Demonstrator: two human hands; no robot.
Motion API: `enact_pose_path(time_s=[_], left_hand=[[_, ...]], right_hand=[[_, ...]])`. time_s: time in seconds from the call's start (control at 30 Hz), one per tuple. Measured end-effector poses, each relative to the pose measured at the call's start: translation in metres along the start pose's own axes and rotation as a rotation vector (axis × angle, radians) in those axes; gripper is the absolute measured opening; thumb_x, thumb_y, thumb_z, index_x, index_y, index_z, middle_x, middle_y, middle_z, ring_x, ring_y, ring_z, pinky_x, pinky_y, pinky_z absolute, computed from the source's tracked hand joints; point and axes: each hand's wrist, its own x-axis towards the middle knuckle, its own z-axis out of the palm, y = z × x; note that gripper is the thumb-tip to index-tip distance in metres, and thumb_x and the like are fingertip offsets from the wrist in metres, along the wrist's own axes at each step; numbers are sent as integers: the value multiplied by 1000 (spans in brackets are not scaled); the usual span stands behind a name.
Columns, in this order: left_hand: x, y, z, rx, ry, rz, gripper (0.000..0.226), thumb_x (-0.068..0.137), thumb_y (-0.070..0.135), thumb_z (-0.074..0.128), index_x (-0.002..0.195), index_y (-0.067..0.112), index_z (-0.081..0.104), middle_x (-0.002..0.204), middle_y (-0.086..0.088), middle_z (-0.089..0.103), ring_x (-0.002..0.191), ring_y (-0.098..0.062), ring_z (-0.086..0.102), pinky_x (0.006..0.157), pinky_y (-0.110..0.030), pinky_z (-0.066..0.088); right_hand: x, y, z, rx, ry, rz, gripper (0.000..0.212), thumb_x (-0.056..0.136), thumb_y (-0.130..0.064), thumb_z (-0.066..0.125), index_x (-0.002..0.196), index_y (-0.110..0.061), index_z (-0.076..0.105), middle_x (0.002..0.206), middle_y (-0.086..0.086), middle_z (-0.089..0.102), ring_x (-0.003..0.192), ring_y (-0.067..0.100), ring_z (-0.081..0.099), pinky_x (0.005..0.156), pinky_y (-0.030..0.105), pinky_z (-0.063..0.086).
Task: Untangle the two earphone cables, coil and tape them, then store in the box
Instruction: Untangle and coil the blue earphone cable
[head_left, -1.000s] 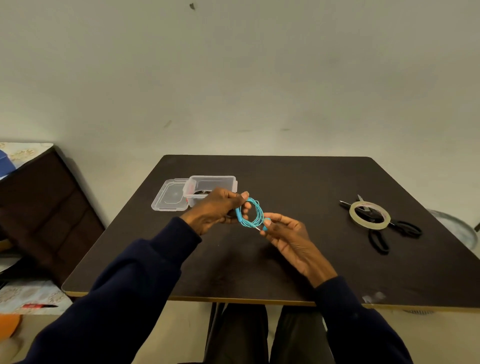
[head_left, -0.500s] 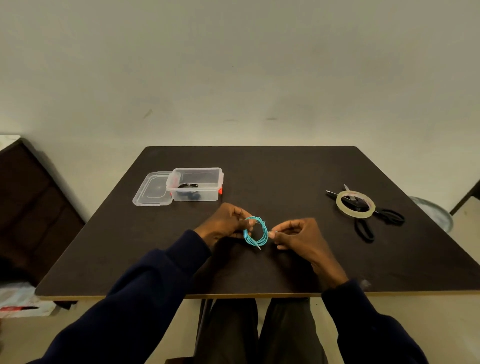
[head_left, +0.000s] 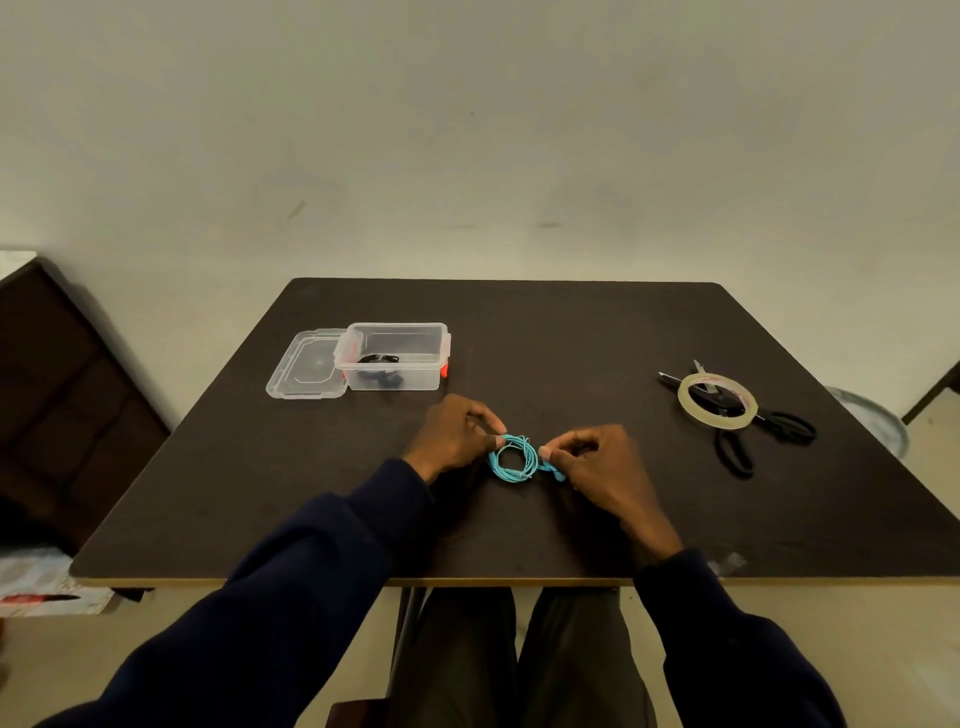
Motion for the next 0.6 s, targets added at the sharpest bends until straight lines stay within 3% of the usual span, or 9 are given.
enact_pose_path(time_s=[0.13, 0.23, 0.37, 0.53, 0.6], left_hand=[[5, 6, -2, 14, -21, 1, 23, 86, 22, 77, 109, 16, 73, 84, 9, 66, 71, 0, 58, 55, -9, 41], [10, 9, -1, 83, -55, 13, 33, 78, 22, 84, 109, 20, 73, 92, 4, 66, 79, -4, 58, 67, -18, 45], [14, 14, 1, 182, -83, 53, 28, 76, 17, 85, 102, 21, 75, 91, 5, 68, 86, -10, 63, 81, -29, 56], [17, 15, 2, 260, 36, 122, 11, 76, 18, 85, 84, 21, 78, 88, 4, 73, 85, -12, 69, 84, -37, 60], [16, 13, 3, 279, 76, 152, 10, 75, 17, 84, 81, 22, 78, 81, 4, 73, 80, -13, 69, 80, -36, 61]], right_hand=[[0, 0, 1, -9, -1, -1, 7, 90, -32, 70, 93, -26, 75, 81, -13, 69, 71, 3, 64, 64, 23, 52], [1, -2, 5, -24, 23, -7, 6, 90, -36, 69, 91, -31, 73, 81, -14, 69, 75, 2, 65, 70, 27, 57], [6, -13, 17, -108, 35, -75, 25, 80, -39, 80, 98, -25, 70, 83, -10, 68, 73, -2, 62, 63, 15, 48], [17, -22, 27, -241, -35, -100, 35, 78, -24, 83, 110, -21, 68, 78, -10, 68, 74, 1, 66, 74, 29, 60], [18, -20, 27, -284, -33, -110, 36, 80, -22, 81, 114, -25, 70, 73, -9, 69, 68, 3, 66, 72, 33, 61]])
